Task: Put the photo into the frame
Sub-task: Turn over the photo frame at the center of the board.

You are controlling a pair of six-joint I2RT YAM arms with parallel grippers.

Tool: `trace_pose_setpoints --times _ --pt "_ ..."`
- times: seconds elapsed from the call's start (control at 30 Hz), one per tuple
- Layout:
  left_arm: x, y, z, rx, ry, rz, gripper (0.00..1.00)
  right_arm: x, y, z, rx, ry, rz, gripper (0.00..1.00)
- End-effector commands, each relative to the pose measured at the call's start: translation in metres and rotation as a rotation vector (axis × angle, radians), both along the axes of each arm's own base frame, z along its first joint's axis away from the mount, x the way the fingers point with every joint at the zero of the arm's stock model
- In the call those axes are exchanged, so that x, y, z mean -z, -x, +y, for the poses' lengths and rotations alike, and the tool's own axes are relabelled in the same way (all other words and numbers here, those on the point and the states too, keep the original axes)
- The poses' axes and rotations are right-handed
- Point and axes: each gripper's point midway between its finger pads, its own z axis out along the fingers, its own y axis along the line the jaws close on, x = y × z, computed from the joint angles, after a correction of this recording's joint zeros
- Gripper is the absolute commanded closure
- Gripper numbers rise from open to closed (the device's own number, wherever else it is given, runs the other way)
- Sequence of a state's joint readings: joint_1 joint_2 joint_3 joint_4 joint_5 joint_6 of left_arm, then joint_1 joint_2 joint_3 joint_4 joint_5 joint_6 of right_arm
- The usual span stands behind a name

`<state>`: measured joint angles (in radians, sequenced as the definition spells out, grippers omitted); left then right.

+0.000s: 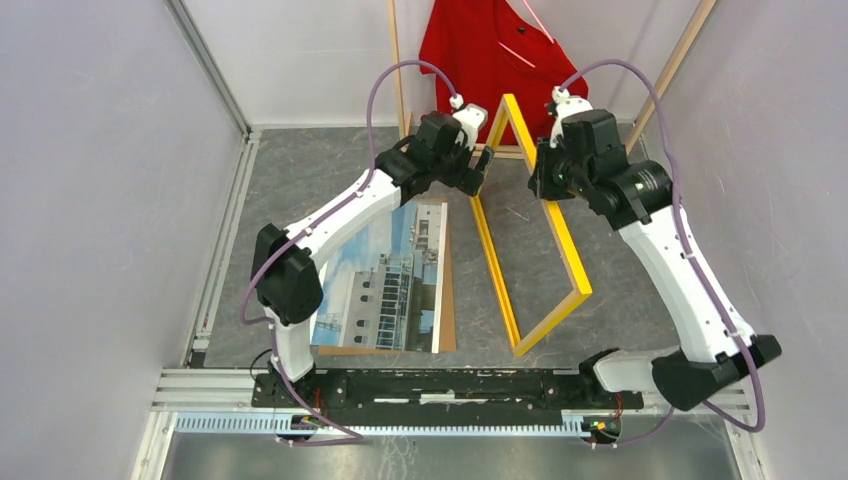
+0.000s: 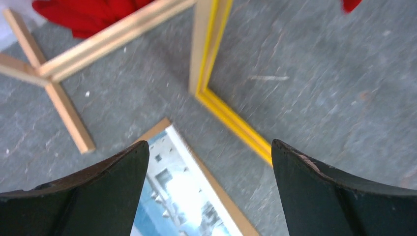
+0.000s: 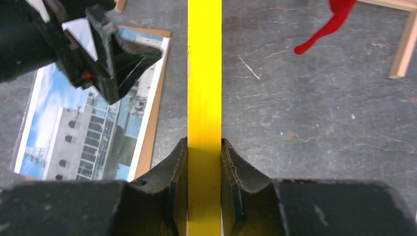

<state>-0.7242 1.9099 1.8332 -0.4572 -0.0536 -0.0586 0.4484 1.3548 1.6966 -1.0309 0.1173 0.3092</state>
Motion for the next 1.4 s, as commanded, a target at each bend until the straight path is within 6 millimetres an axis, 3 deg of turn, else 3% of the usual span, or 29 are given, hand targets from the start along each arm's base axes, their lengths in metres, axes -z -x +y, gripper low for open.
trace_pose_setpoints --times 0.0,0.27,0.53,0.8,1.1,1.37 --pt "0.018 0.014 0.035 0.001 -0.142 -0.005 0.0 0.026 0.005 -0.051 0.131 0.16 0.016 0.96" --pt "0.041 0.02 0.092 -0.032 -0.16 0.07 0.0 0.067 0.007 -0.094 0.26 0.219 0.074 0.95" --pt "0.056 0.022 0.144 -0.086 -0.151 0.104 0.0 0.105 0.009 -0.107 0.283 0.254 0.125 0.99" --pt "0.066 0.033 0.162 -0.11 -0.163 0.096 0.0 0.123 0.017 -0.104 0.222 0.277 0.166 1.0" --pt "0.069 0.03 0.185 -0.141 -0.181 0.116 0.0 0.146 0.029 -0.103 0.189 0.282 0.202 1.0" --pt "0.071 0.038 0.191 -0.138 -0.188 0.12 0.0 0.169 0.027 -0.101 0.2 0.27 0.223 1.0"
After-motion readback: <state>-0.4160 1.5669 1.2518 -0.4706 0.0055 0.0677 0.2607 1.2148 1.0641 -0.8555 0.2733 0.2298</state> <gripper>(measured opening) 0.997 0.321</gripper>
